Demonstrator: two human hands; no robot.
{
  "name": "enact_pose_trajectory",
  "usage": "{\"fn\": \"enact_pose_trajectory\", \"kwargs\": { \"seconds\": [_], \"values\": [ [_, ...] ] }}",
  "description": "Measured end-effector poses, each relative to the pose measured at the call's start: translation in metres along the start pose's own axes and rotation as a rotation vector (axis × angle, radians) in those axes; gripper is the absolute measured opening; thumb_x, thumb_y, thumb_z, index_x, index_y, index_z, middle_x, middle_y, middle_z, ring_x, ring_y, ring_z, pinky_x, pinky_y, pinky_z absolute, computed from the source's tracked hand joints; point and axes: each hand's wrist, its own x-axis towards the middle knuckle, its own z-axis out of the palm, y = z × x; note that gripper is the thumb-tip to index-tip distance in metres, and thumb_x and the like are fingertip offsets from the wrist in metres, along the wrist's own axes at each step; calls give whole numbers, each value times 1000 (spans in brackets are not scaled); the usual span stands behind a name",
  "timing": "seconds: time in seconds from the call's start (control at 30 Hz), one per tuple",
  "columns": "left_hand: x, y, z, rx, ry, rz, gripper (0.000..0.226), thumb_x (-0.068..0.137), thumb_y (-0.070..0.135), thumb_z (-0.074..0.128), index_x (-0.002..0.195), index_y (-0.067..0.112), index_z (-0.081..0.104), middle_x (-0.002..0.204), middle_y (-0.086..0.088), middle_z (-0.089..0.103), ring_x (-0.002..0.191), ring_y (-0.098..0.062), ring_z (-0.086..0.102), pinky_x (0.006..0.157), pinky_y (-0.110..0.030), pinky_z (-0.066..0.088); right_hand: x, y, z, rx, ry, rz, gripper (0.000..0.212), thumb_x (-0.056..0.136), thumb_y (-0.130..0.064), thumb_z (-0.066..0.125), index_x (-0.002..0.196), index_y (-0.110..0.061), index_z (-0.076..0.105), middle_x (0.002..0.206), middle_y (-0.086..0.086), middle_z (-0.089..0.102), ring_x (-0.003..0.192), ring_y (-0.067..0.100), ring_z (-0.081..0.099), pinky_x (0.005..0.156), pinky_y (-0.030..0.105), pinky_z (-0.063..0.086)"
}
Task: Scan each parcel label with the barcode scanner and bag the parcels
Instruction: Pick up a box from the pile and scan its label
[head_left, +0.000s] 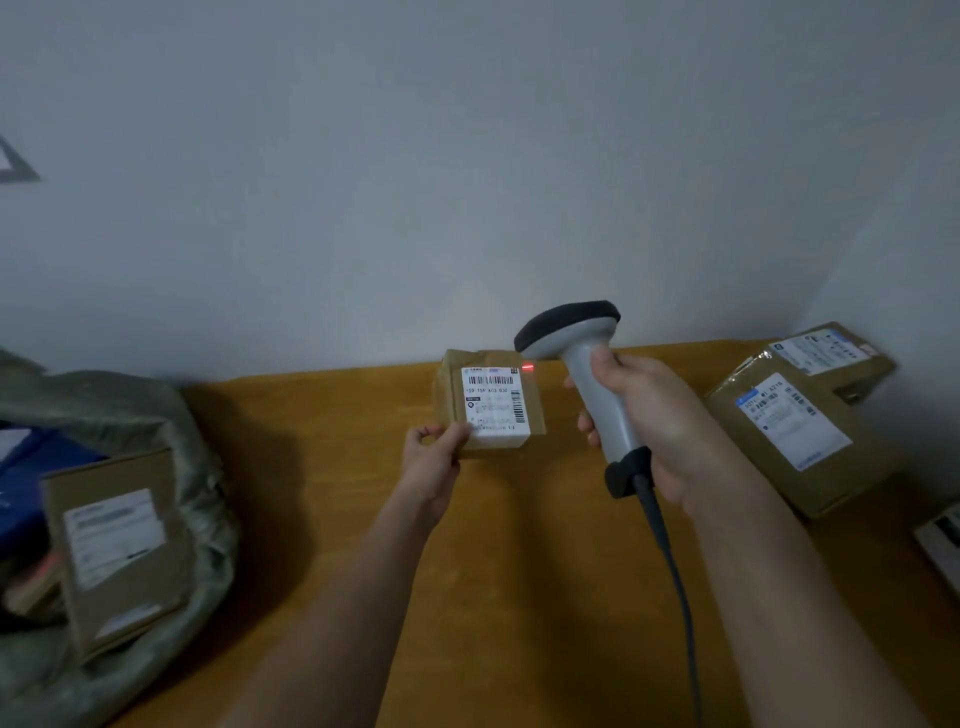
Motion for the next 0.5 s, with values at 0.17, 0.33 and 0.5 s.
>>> {"fn": "enact_pose_trajectory", "kwargs": {
  "seconds": [0.17, 0.33, 0.5],
  "values": [
    [-42, 22, -58, -55, 30, 39, 43, 85, 4, 67, 120, 11, 42, 115, -15, 56, 100, -26, 62, 91, -37, 54, -64, -21, 42, -13, -30, -46, 39, 103, -42, 44, 104, -7, 63, 72, 11, 60, 60, 17, 56, 58, 28, 46],
    [-72, 36, -96, -100, 92, 82, 51, 85, 4, 68, 128, 8, 41, 116, -16, 56, 102, -27, 62, 99, -42, 50, -106, -34, 67, 17, -40, -84, 38, 102, -39, 46, 100, -5, 64, 85, 15, 62, 64, 21, 55, 60, 32, 47],
    [-86, 42, -120, -95, 183, 106, 44, 83, 9, 71, 118, 14, 45, 125, -16, 53, 110, -28, 58, 101, -42, 49, -126, -49, 79, 5, -77, -115, 37, 102, -40, 47, 99, -7, 63, 88, 16, 63, 65, 22, 55, 63, 35, 48]
  ]
}}
